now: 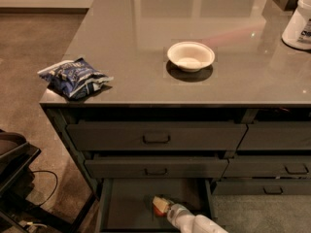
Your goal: Place apple into bottom drawer
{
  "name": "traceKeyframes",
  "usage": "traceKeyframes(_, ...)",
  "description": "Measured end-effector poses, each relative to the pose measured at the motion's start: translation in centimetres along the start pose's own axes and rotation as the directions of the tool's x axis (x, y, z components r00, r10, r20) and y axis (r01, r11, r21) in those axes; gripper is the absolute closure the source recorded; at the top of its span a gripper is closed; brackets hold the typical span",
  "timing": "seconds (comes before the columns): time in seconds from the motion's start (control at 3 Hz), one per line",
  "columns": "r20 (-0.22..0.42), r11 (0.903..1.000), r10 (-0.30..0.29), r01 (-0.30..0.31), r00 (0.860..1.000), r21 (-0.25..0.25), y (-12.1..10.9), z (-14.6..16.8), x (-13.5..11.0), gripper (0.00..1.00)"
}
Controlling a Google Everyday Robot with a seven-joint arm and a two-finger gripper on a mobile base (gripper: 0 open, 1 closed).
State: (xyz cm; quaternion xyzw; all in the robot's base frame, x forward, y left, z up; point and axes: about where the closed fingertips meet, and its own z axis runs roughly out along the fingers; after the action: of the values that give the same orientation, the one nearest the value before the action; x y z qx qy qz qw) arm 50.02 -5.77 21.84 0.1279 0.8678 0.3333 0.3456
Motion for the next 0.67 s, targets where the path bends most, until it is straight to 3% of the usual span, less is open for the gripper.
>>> traceKeyframes(0.33, -0.018, 0.9995, 0.008, -0.007, 1.0, 0.032, -0.48, 0.41, 0.44, 1.0)
traceKeyframes(0.67, -0.051, 0.9981, 0.043, -0.041, 0.998, 0.046, -0.91, 0.87, 0.76, 0.83)
